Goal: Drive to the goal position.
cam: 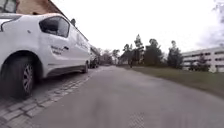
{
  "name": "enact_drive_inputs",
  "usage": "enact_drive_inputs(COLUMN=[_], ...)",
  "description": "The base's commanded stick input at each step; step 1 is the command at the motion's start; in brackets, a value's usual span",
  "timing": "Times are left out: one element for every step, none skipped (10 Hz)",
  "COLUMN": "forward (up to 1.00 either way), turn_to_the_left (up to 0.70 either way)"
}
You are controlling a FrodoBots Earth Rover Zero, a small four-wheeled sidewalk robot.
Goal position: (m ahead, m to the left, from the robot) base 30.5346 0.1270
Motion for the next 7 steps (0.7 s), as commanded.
enact_drive_inputs(forward=[1.0, 1.0, 1.0, 1.0, 1.0, 1.0, 1.0], turn_to_the_left=[0.0, 0.0, 0.0, 0.0, 0.0, 0.0, 0.16])
